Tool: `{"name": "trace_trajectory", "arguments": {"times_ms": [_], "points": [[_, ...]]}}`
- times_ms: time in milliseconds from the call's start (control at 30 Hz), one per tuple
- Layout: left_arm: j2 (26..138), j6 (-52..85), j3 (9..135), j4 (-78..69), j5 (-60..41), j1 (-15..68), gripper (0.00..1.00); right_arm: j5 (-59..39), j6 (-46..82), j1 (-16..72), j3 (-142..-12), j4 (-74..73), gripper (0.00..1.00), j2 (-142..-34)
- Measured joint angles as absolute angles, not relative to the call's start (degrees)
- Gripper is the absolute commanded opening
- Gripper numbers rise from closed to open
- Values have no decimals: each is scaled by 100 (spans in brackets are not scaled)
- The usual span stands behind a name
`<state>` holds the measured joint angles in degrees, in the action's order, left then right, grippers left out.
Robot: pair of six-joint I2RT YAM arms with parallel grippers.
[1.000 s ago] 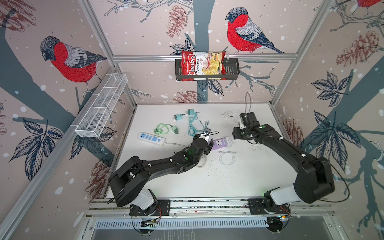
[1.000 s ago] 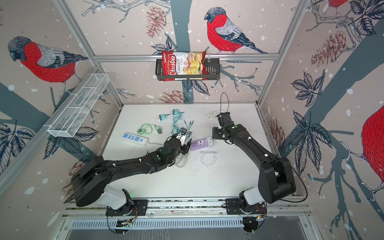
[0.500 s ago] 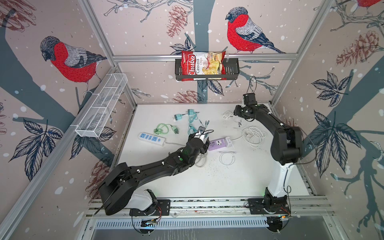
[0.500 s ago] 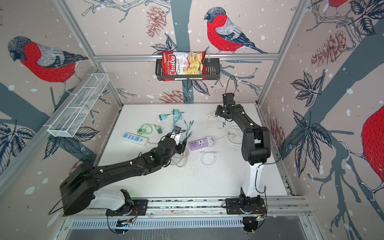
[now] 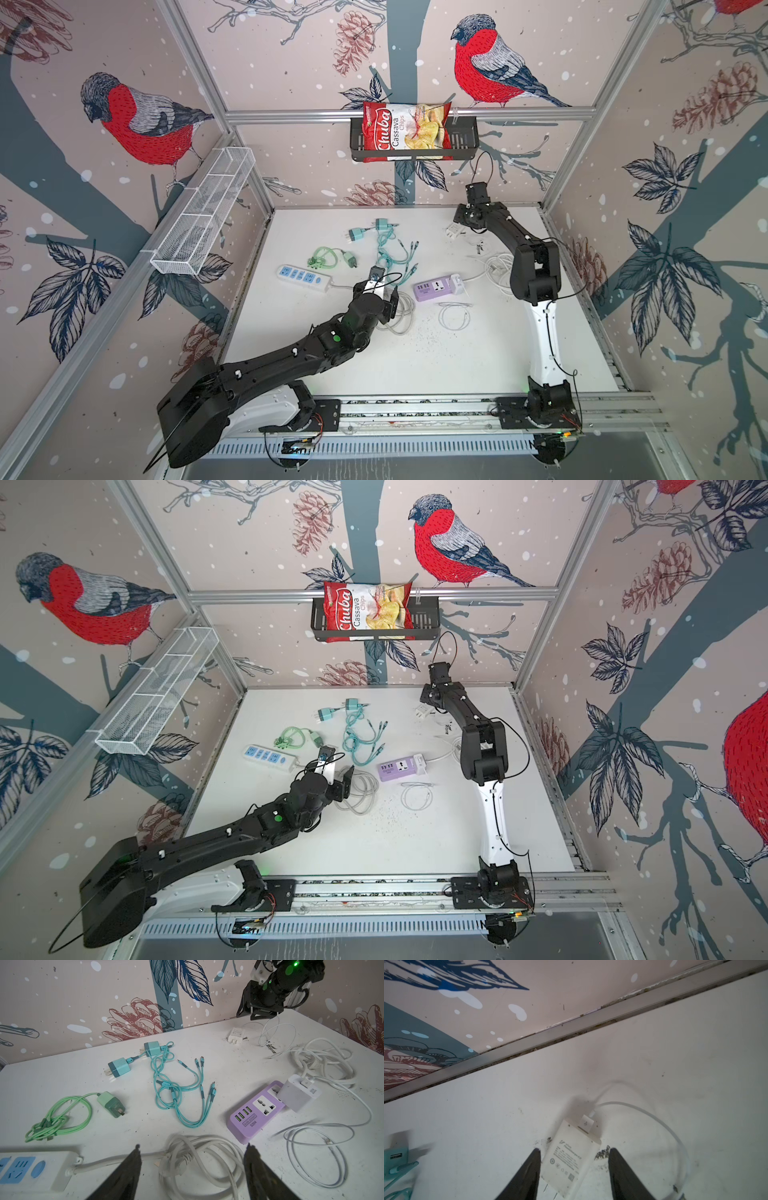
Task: Insert the plug
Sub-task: 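Reach the right gripper to the white vivo charger farthest from the robot and grasp it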
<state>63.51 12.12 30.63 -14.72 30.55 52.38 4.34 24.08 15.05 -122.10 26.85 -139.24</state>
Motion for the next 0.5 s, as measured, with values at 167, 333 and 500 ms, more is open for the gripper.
{"name": "trace_trajectory", "arguments": {"times_ms": [167,333,500], "points": [[6348,1269,3026,-1426,3026,5238,76,593,2394,1527,-12237,2665,54,-14090],[6331,1328,2989,-1413,3000,5238,76,685,2397,1529,-12223,2598,54,-14210],[6434,1350,2980,-1426,3000,5238,76,681,2397,1533,-12232,2585,54,-14285]]}}
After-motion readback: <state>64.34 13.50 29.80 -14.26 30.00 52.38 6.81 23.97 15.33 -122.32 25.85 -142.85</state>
